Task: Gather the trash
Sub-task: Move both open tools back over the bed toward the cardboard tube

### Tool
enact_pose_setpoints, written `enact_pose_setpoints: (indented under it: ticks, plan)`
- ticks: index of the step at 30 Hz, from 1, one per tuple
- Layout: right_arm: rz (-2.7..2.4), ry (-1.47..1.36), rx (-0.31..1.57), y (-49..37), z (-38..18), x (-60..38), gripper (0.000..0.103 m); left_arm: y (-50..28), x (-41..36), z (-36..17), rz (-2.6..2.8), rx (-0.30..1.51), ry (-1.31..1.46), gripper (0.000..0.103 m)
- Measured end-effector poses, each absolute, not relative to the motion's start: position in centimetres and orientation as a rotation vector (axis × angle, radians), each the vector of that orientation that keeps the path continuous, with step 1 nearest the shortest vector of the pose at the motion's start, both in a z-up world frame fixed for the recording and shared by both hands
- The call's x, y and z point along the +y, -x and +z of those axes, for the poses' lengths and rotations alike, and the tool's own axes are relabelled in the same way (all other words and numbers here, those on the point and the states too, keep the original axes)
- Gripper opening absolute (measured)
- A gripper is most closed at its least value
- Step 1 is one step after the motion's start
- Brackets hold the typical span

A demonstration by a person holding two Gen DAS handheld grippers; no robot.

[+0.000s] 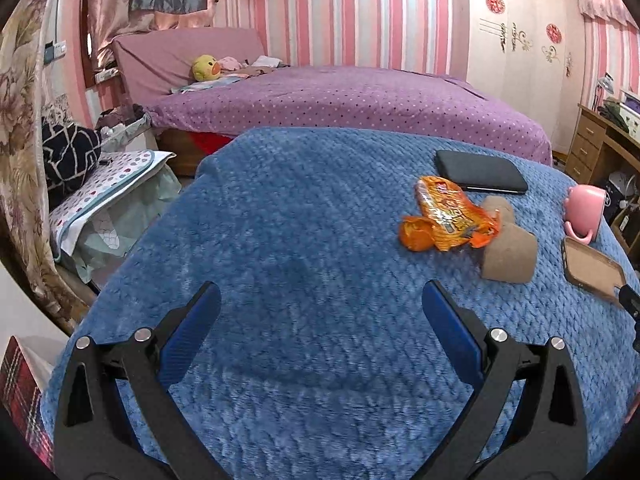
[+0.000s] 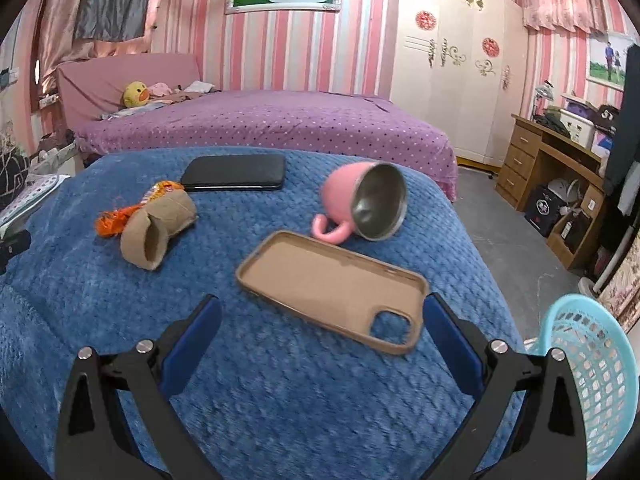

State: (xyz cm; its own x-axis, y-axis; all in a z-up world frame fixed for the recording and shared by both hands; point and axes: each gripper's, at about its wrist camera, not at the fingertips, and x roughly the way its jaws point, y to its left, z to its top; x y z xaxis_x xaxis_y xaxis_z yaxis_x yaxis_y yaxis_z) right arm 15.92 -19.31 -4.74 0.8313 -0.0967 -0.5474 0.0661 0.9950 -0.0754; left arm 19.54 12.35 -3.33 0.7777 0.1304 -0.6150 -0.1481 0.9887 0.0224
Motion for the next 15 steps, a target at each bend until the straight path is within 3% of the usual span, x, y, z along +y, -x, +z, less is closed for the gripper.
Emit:
enact_pose_setpoints:
  ticks: [15]
  plan:
    - [0.032, 0.046, 0.607, -18.9, -4.5, -12.8, 0.098, -19.5, 15.4, -3.8, 0.196, 0.658, 0.003, 0.097]
